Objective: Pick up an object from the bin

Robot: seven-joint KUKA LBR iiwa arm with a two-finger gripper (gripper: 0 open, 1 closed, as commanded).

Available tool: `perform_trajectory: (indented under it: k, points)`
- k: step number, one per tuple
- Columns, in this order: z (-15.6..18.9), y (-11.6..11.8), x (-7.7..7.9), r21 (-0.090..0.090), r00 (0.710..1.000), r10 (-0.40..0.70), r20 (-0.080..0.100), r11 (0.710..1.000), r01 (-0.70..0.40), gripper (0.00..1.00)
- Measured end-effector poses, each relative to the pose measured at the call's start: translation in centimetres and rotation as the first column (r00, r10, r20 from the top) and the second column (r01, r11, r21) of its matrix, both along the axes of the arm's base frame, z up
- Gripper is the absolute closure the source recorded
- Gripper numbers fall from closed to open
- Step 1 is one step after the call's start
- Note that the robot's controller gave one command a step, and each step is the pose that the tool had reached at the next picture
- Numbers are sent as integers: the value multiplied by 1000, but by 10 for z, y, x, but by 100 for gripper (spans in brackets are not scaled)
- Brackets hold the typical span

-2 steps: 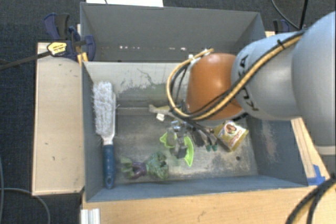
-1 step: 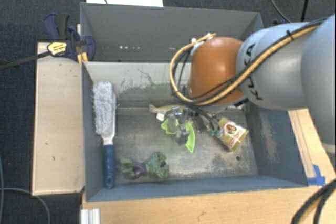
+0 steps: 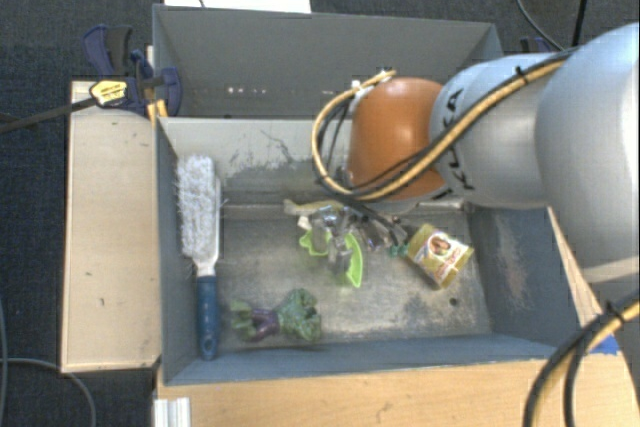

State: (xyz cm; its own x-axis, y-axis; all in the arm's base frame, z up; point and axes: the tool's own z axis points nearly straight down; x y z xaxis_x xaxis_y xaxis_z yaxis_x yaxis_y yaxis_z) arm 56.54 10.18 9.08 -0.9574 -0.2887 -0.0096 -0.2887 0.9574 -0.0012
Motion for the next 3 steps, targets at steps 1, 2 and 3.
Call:
perform_trajectory:
  k: [1,2,3]
  points:
    - [12,-10,-9,-2,1000,4,-22,1000,-4,100]
    - [29,18,-3,2,1000,-16,7,1000,16,100]
    - [49,21,-4,-2,1000,-2,-19,1000,2,100]
